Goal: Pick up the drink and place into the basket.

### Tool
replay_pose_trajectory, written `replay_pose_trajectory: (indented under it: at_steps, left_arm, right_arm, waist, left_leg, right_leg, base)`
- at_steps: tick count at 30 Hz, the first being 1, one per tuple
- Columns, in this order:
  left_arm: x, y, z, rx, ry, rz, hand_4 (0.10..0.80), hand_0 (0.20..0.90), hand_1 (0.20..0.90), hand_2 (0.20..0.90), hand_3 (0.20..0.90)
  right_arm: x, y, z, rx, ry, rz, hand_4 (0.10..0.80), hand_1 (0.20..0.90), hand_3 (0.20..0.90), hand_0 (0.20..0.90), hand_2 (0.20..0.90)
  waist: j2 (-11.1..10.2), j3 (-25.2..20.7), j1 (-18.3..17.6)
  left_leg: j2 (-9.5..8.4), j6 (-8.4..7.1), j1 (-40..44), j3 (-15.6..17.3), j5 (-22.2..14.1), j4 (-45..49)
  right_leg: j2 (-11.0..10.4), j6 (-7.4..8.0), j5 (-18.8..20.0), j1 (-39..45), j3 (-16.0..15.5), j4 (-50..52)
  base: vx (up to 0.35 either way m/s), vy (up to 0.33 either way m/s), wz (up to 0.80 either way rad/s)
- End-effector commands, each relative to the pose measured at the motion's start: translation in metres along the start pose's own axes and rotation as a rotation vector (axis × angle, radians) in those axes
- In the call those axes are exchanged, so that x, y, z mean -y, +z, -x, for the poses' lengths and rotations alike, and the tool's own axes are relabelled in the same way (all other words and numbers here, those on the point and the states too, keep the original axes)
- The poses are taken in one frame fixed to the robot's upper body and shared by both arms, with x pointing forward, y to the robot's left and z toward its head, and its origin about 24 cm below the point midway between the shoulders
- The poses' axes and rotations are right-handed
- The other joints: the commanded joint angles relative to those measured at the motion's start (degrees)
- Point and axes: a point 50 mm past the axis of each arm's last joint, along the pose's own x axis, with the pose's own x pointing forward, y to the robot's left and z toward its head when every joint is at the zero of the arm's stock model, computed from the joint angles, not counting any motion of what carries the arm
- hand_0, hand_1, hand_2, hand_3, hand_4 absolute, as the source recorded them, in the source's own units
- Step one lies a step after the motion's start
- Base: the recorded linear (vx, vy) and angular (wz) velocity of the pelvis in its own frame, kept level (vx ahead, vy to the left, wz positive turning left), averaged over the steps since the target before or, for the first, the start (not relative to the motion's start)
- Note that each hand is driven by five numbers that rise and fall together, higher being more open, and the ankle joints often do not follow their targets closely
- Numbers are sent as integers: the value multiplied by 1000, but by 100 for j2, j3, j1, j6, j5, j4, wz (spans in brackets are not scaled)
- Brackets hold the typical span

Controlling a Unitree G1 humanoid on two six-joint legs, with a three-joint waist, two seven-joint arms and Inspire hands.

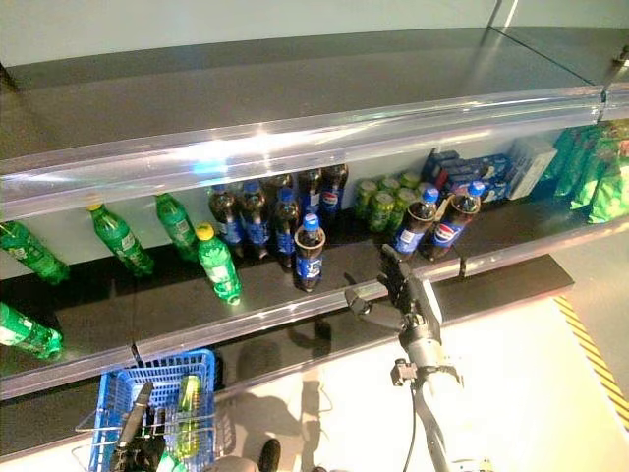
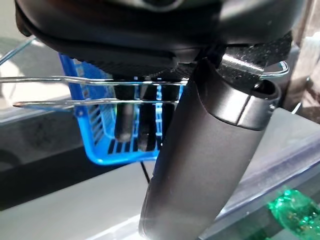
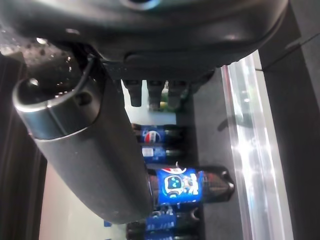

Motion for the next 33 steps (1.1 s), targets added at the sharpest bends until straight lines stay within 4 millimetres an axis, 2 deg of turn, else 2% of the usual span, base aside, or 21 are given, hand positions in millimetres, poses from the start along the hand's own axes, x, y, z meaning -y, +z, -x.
replay_pose_trajectory:
  at_steps: [1, 3, 5, 7, 8, 10, 11, 13, 16, 17, 18, 19, 20, 22, 23, 25, 26, 29, 33]
  left_arm:
    - [54, 79, -4, 290, -323, -91, 100, 300, 300, 300, 200]
    - [57, 81, -4, 291, -325, -99, 100, 300, 300, 300, 200]
    - [63, 83, -4, 295, -331, -107, 100, 300, 300, 300, 200]
    - [69, 85, -5, 296, -344, -104, 100, 300, 300, 300, 200]
    - [73, 86, -5, 294, -355, -110, 100, 300, 300, 300, 200]
    - [83, 88, -7, 287, -382, -131, 100, 300, 300, 300, 200]
    - [92, 89, -7, 279, -408, -153, 100, 300, 300, 300, 200]
    - [102, 89, -6, 270, -442, -176, 100, 300, 300, 300, 200]
    - [107, 84, -5, 268, -462, -185, 100, 300, 300, 300, 200]
    - [108, 77, -5, 246, -467, -193, 100, 300, 300, 300, 200]
    - [108, 74, -5, 239, -467, -195, 100, 300, 300, 300, 200]
    - [107, 68, -3, 220, -473, -207, 100, 300, 300, 300, 200]
    - [106, 65, -2, 214, -477, -213, 100, 300, 300, 300, 200]
    - [105, 62, -1, 203, -490, -216, 100, 300, 300, 300, 200]
    - [110, 58, 1, 194, -513, -210, 100, 300, 300, 300, 200]
    - [117, 51, 2, 178, -543, -209, 100, 300, 300, 300, 200]
    - [120, 47, 2, 171, -552, -207, 100, 300, 300, 300, 200]
    - [120, 39, 2, 163, -554, -193, 100, 300, 300, 300, 200]
    - [112, 35, 2, 160, -532, -172, 100, 300, 300, 300, 200]
  right_arm:
    - [5, 39, -7, 195, 6, 39, 800, 900, 900, 900, 900]
    - [3, 36, -5, 187, 3, 35, 800, 900, 900, 900, 900]
    - [3, 31, -2, 181, 5, 29, 800, 900, 900, 900, 900]
    - [5, 29, -2, 178, 8, 28, 800, 900, 900, 900, 900]
    - [6, 29, -3, 179, 9, 30, 800, 900, 900, 900, 900]
    - [9, 30, -7, 180, -5, 28, 800, 900, 900, 900, 900]
    - [11, 30, -9, 179, -20, 20, 800, 900, 900, 900, 900]
    - [10, 29, -10, 174, -35, 9, 800, 900, 900, 900, 900]
    - [8, 28, -10, 168, -25, -4, 800, 900, 900, 900, 900]
    - [6, 27, -9, 153, -28, -2, 800, 900, 900, 900, 900]
    - [6, 26, -9, 145, -27, -6, 800, 900, 900, 900, 900]
    - [7, 26, -6, 127, -20, -14, 800, 900, 900, 900, 900]
    - [8, 26, -3, 122, -12, -10, 800, 900, 900, 900, 900]
    - [12, 26, 0, 114, -7, -20, 800, 900, 900, 900, 900]
    - [16, 27, 4, 118, -3, -16, 800, 900, 900, 900, 900]
    - [19, 28, 5, 130, -10, -4, 800, 900, 900, 900, 900]
    - [19, 28, 3, 136, -13, 3, 800, 900, 900, 900, 900]
    - [14, 29, -2, 143, -5, 19, 800, 900, 900, 900, 900]
    - [11, 26, -6, 133, 6, 32, 800, 900, 900, 900, 900]
  waist:
    - [53, -613, 154]
    - [76, -600, 135]
    - [38, -591, 113]
    - [-18, -574, 111]
    - [-65, -559, 91]
    - [-143, -519, 22]
    - [-201, -485, -45]
    - [-254, -421, -82]
    - [-238, -456, -92]
    - [-214, -533, -100]
    - [-202, -552, -117]
    - [-188, -607, -121]
    - [-179, -623, -127]
    - [-170, -618, -132]
    - [-161, -596, -161]
    - [-135, -574, -219]
    - [-119, -567, -242]
    - [-39, -581, -290]
    - [40, -645, -287]
  left_leg:
    - [-334, 201, -399, -251, -769, 857]
    - [-332, 268, -404, -262, -788, 875]
    - [-350, 274, -414, -243, -769, 860]
    - [-372, 230, -435, -285, -807, 889]
    - [-392, 198, -439, -335, -864, 925]
    - [-408, 139, -413, -416, -1039, 1014]
    - [-366, 86, -364, -442, -1182, 1071]
    - [-244, 55, -295, -529, -1346, 1151]
    - [-61, -37, -282, -656, -1309, 1085]
    - [133, -185, -220, -697, -1227, 990]
    - [199, -237, -178, -719, -1204, 936]
    - [387, -381, -155, -662, -1105, 828]
    - [495, -454, -162, -602, -1026, 761]
    - [608, -502, -236, -476, -924, 706]
    - [699, -517, -395, -168, -799, 676]
    - [718, -540, -527, 172, -708, 669]
    - [696, -552, -561, 210, -691, 671]
    - [654, -612, -494, 197, -596, 492]
    - [580, -632, -387, 170, -498, 293]
  right_leg:
    - [-493, 490, 802, -729, -253, 1389]
    - [-537, 492, 1089, -1097, -48, 2151]
    - [-546, 469, 1294, -1305, 112, 2143]
    - [-648, 482, 1390, -1279, 181, 1421]
    - [-680, 499, 1392, -1252, 257, 738]
    - [-679, 622, 1519, -1194, 446, -391]
    - [-665, 740, 1788, -1254, 584, -836]
    - [-632, 819, 1897, -1409, 683, -792]
    - [-534, 828, 1619, -1280, 769, -755]
    - [-466, 779, 1400, -1114, 770, -741]
    - [-454, 758, 1344, -1056, 742, -744]
    - [-423, 692, 1205, -901, 652, -780]
    - [-416, 644, 1138, -793, 542, -822]
    - [-427, 582, 1061, -665, 374, -893]
    - [-432, 509, 984, -583, 118, -954]
    - [-425, 438, 957, -580, -161, -986]
    - [-420, 416, 961, -601, -250, -990]
    - [-377, 374, 977, -627, -385, -1016]
    - [-310, 365, 1015, -499, -335, -1182]
  base:
    - [89, 138, -7]
    - [75, 69, -9]
    - [98, -45, -2]
    - [127, -168, 6]
    - [174, -253, 8]
    - [210, -347, 17]
    - [210, -437, 59]
    - [169, -438, 94]
    - [98, -378, 80]
    - [106, -323, 77]
    - [129, -398, 91]
    - [73, -298, 76]
    - [41, -315, 76]
    - [-33, -190, 67]
    - [-81, -166, 62]
    - [-124, -136, 74]
    - [-118, -50, 80]
    - [-50, 34, 50]
    - [14, 58, 2]
